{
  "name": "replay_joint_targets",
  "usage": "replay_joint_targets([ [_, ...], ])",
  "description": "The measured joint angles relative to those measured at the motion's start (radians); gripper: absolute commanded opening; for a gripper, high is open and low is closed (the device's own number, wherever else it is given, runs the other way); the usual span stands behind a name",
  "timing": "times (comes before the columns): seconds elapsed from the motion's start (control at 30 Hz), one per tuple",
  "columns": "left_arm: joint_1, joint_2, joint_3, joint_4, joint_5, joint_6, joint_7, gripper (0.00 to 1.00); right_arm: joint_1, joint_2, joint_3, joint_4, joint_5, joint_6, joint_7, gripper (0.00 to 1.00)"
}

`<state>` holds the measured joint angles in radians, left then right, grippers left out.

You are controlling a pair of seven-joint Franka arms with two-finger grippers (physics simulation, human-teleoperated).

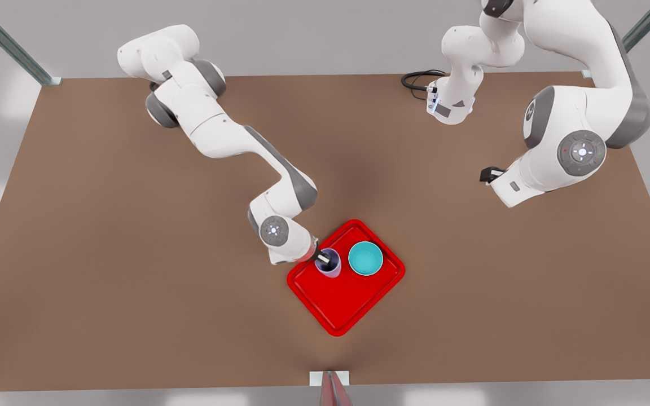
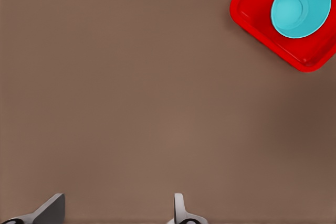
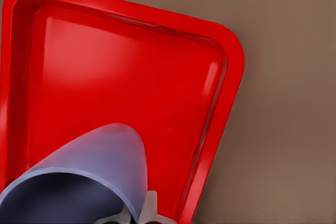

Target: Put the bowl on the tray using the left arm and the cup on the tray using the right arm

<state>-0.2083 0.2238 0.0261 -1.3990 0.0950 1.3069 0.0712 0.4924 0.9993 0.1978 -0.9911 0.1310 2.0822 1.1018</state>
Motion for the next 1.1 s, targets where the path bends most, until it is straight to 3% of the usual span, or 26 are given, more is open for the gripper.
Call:
replay_joint_targets([
  [0.2, 0.000, 0.002, 0.000, 0.000, 0.000, 0.002, 0.000, 1.00, 0.028, 0.012, -0.002, -0.030, -0.028, 0.044, -0.055, 0.21],
  [0.3, 0.000, 0.003, 0.000, 0.000, 0.000, 0.002, 0.001, 1.00, 0.025, 0.012, -0.028, -0.083, -0.029, 0.172, -0.084, 0.21],
  [0.33, 0.000, 0.005, 0.000, 0.000, 0.000, 0.002, 0.001, 1.00, 0.024, 0.012, -0.030, -0.088, -0.026, 0.188, -0.083, 0.28],
  [0.37, 0.000, 0.004, 0.000, 0.000, 0.000, 0.002, 0.000, 1.00, 0.026, 0.011, -0.032, -0.090, -0.028, 0.196, -0.071, 0.96],
  [0.4, 0.000, 0.003, 0.000, 0.000, 0.000, 0.002, 0.000, 1.00, 0.028, 0.009, -0.032, -0.090, -0.030, 0.195, -0.069, 1.00],
  [0.63, 0.000, 0.003, 0.000, 0.000, 0.000, 0.002, 0.000, 1.00, 0.015, -0.017, -0.023, -0.087, 0.053, 0.143, -0.075, 1.00],
  [0.7, -0.001, 0.005, 0.000, 0.000, 0.000, 0.002, 0.000, 1.00, -0.024, -0.079, -0.025, -0.086, 0.076, -0.014, -0.077, 1.00],
  [0.8, 0.000, 0.005, 0.000, 0.005, 0.000, -0.007, -0.011, 1.00, -0.204, -0.329, -0.033, -0.128, -0.003, -0.417, -0.377, 1.00],
  [0.87, -0.003, 0.011, -0.009, 0.015, -0.001, -0.011, -0.018, 1.00, -0.287, -0.557, -0.034, -0.212, -0.079, -0.520, -0.479, 1.00],
  [0.97, -0.002, 0.009, -0.009, 0.015, -0.008, -0.014, -0.018, 1.00, -0.436, -0.959, -0.048, -0.613, -0.172, -0.541, -0.676, 1.00],
  [1.03, -0.002, 0.012, -0.009, 0.015, -0.010, -0.014, -0.018, 1.00, -0.437, -0.980, -0.181, -0.664, -0.172, -0.537, -0.785, 1.00],
  [1.1, -0.002, 0.013, -0.009, 0.015, -0.011, -0.013, -0.018, 1.00, -0.507, -0.905, -0.214, -0.585, -0.164, -0.545, -0.924, 1.00],
])
